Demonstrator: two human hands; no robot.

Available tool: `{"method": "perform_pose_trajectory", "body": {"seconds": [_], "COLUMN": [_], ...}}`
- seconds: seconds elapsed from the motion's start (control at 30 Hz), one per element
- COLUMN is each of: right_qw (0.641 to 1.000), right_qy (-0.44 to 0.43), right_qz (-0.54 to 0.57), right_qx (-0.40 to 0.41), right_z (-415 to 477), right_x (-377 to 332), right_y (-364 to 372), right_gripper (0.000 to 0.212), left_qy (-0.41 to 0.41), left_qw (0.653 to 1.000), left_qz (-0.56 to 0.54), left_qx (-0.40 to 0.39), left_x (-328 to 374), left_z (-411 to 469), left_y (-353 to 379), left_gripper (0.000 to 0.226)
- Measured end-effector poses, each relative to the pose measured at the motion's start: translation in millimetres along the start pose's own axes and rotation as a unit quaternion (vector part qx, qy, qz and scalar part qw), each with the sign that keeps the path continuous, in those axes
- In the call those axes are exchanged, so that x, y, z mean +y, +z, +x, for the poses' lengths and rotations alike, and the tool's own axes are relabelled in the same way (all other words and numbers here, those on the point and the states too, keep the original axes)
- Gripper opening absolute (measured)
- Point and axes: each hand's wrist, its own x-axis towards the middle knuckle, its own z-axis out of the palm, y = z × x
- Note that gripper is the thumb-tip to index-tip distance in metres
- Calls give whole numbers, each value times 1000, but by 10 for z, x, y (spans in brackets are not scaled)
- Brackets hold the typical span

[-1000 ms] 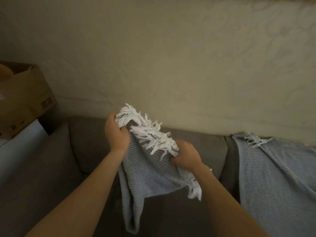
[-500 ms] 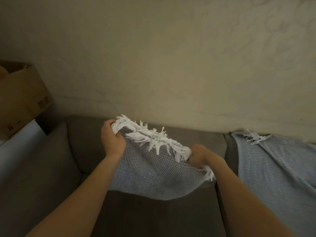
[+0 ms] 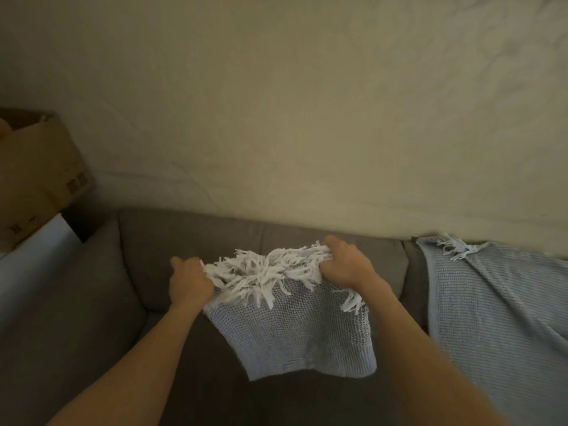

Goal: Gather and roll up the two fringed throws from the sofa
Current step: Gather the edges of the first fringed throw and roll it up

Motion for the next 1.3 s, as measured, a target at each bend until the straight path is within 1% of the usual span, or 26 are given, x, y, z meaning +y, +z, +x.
{"method": "perform_pose_trajectory", "body": {"seconds": [0.1,0.17,0.23,0.27,0.3,0.33,0.37,0.4,0.43,0.47,0.5,0.57,0.63,0.67,0.7,0.77,0.83,0.9,0.93,1.0,1.07,1.13,1.17,1.23,1.3], "right_qw": [999,999,998,997,996,995,994,992,990,988,985,981,977,977,976,977,981,982,980,971,958,952,952,953,953], "right_qy": [-7,-14,-32,-43,-53,-63,-73,-85,-98,-111,-121,-134,-134,-132,-127,-113,-83,-61,-57,-63,-77,-83,-86,-94,-106], "right_qz": [-8,-15,-32,-42,-52,-63,-74,-84,-91,-98,-107,-127,-148,-154,-160,-163,-149,-136,-146,-189,-237,-252,-251,-246,-242], "right_qx": [34,45,44,42,40,40,41,42,43,46,52,65,71,72,75,82,98,118,124,131,144,152,150,148,151], "right_z": [-37,-52,-51,-49,-50,-48,-46,-49,-63,-74,-87,-113,-137,-144,-150,-164,-176,-170,-161,-130,-92,-55,-44,-40,-55], "right_x": [-119,-222,-325,-370,-414,-455,-498,-541,-588,-623,-644,-664,-643,-628,-606,-569,-527,-469,-435,-369,-312,-269,-261,-250,-248], "right_y": [-41,-58,-73,-73,-76,-76,-73,-74,-75,-83,-95,-142,-194,-220,-238,-235,-190,-144,-129,-123,-125,-87,-65,-31,-7], "right_gripper": [22,27,33,32,30,27,25,22,24,27,28,26,15,6,4,9,16,22,22,19,18,22,24,26,25], "left_qy": [-9,-5,28,74,131,189,234,263,283,299,311,333,322,309,296,282,291,304,312,331,348,358,356,340,303], "left_qw": [994,982,964,950,933,918,909,908,914,922,925,920,930,939,946,950,948,945,942,932,920,912,911,911,916], "left_qz": [95,156,213,231,231,203,147,81,22,-32,-80,-134,-117,-87,-52,14,64,82,79,78,101,135,154,200,242], "left_qx": [-59,-102,-154,-195,-241,-284,-313,-315,-289,-245,-203,-158,-131,-122,-124,-134,-111,-91,-97,-129,-151,-145,-138,-118,-100], "left_x": [-116,-112,-50,4,72,161,250,348,429,495,528,484,416,403,400,438,479,501,507,533,589,658,690,747,763], "left_z": [-30,-84,-112,-111,-118,-149,-202,-281,-361,-422,-449,-434,-409,-398,-378,-356,-330,-315,-308,-297,-278,-265,-262,-253,-240], "left_y": [55,82,107,113,112,109,124,138,180,231,294,393,407,371,343,261,182,104,72,5,-58,-106,-130,-183,-222], "left_gripper": [24,40,71,92,114,134,149,157,158,151,134,84,50,38,30,25,23,29,28,24,21,13,14,33,49]}}
